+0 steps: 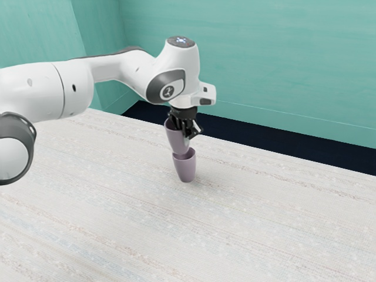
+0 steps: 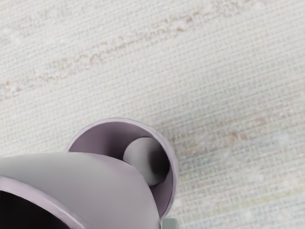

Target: Place the left cup onto the right cup

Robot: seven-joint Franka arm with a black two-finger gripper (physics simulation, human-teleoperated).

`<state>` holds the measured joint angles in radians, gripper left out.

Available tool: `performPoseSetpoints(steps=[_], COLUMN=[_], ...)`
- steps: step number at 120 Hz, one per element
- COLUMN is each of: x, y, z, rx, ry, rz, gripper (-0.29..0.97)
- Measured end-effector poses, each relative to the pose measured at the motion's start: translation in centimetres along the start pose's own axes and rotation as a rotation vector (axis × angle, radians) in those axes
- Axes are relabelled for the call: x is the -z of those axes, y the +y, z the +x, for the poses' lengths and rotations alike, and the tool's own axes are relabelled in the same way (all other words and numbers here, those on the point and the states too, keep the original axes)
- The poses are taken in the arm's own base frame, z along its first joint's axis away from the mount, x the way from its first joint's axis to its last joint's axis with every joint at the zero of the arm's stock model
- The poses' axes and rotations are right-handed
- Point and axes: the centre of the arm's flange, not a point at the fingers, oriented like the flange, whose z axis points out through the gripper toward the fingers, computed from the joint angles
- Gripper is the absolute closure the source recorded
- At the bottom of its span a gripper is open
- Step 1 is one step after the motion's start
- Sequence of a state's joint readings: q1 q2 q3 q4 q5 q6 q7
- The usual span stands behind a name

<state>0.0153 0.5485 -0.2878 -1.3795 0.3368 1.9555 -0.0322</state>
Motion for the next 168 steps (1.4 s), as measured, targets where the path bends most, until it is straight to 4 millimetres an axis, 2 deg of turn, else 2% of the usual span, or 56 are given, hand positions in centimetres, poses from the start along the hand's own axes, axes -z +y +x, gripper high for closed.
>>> performPoseSetpoints(steps=[112,168], x=[-1.3,-2.8], y=[0.0,0.2], z=[0.7,0.8], rx=[-0.002,-0.007], ry=[0.004,-0.009], rz=[-0.009,-0.017], gripper=[0.78,0.78])
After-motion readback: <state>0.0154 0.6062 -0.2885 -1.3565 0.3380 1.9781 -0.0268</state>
